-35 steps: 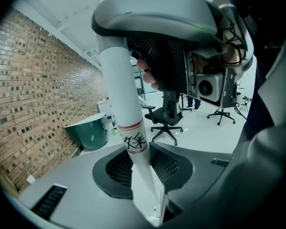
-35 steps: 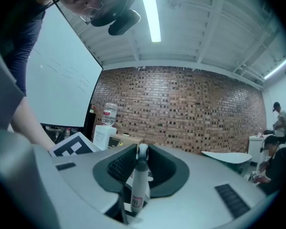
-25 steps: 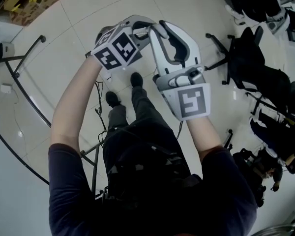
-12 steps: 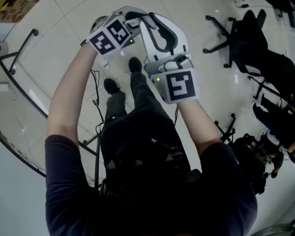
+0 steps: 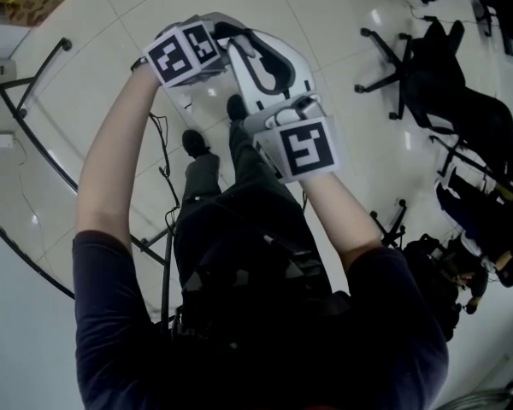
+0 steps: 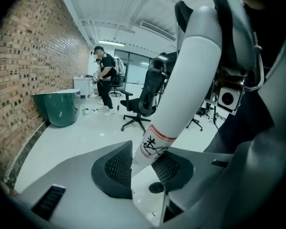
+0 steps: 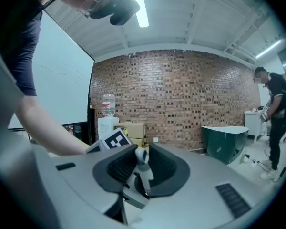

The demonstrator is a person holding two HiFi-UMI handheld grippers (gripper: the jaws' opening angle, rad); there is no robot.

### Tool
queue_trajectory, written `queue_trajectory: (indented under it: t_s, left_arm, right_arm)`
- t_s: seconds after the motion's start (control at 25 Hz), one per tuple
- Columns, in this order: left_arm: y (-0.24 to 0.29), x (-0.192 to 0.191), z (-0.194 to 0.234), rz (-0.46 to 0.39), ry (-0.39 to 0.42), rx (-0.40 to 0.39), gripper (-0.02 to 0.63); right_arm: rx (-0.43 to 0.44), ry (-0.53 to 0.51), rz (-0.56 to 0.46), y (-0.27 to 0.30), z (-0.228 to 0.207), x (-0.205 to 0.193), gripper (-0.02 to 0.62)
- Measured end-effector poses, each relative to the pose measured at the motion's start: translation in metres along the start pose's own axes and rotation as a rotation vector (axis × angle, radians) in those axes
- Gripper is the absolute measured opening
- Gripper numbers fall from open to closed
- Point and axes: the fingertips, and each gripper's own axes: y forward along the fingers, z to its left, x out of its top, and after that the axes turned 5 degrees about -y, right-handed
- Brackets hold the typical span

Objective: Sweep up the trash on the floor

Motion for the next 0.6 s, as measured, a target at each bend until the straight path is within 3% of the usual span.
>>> queue_trajectory:
  t_s: [0.24, 0.6]
  left_arm:
    - [-0.025, -0.016, -0.004, 0.019, 0.025, 0.033, 0.109]
    - [-0.045, -0.033, -0.016, 0.046, 0.058, 0.035, 0.104]
  right_arm:
    - [0.044, 0.036, 0.011, 0.007, 0.029, 0.005, 0.092]
    - [0.042, 0.094, 0.018, 0.005, 0.048, 0.008, 0.092]
